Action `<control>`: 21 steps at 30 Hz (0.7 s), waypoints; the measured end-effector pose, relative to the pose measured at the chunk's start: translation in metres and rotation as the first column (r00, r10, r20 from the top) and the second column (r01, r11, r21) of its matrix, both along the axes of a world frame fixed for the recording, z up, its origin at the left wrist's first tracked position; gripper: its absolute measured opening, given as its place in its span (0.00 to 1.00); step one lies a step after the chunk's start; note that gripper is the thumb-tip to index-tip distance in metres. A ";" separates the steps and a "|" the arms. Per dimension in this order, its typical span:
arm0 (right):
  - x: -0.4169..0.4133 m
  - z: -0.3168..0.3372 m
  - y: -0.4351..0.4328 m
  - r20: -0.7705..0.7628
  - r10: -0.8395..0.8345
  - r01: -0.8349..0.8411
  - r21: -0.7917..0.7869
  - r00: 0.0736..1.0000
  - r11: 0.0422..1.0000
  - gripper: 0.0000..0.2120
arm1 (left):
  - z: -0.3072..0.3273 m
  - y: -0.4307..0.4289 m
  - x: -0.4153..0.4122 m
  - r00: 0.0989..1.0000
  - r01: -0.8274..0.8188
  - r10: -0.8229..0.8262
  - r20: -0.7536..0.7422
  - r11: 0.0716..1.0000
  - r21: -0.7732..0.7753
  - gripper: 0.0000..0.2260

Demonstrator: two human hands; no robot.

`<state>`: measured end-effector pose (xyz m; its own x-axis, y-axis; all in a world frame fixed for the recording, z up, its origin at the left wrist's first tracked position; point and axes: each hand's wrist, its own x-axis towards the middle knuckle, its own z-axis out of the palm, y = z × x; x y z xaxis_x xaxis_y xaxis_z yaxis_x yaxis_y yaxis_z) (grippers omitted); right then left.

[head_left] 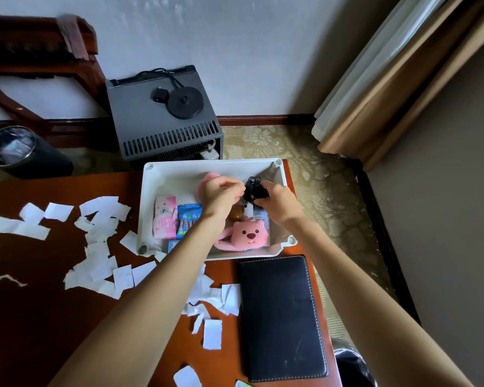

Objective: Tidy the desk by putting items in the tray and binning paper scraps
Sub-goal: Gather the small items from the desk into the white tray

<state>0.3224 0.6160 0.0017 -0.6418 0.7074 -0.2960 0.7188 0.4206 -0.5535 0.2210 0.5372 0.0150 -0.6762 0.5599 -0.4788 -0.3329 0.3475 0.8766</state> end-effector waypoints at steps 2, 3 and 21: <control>-0.004 0.001 0.005 0.067 0.004 -0.001 -0.030 0.998 1.000 0.10 | -0.011 0.000 -0.004 0.999 0.003 -0.006 -0.052 0.998 -0.058 0.10; -0.007 0.002 0.006 0.073 -0.021 0.025 -0.052 0.997 0.998 0.11 | -0.013 0.000 -0.005 0.997 0.024 -0.031 -0.074 0.996 -0.091 0.07; -0.015 -0.012 -0.009 0.067 -0.220 0.219 0.010 0.973 0.976 0.11 | -0.021 -0.007 -0.007 0.916 0.345 -0.388 -0.103 0.892 -0.293 0.16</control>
<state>0.3071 0.6069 -0.0098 -0.4495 0.8296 -0.3311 0.8292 0.2496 -0.5002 0.2141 0.5298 -0.0059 -0.5246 0.6503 -0.5495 -0.0053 0.6429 0.7659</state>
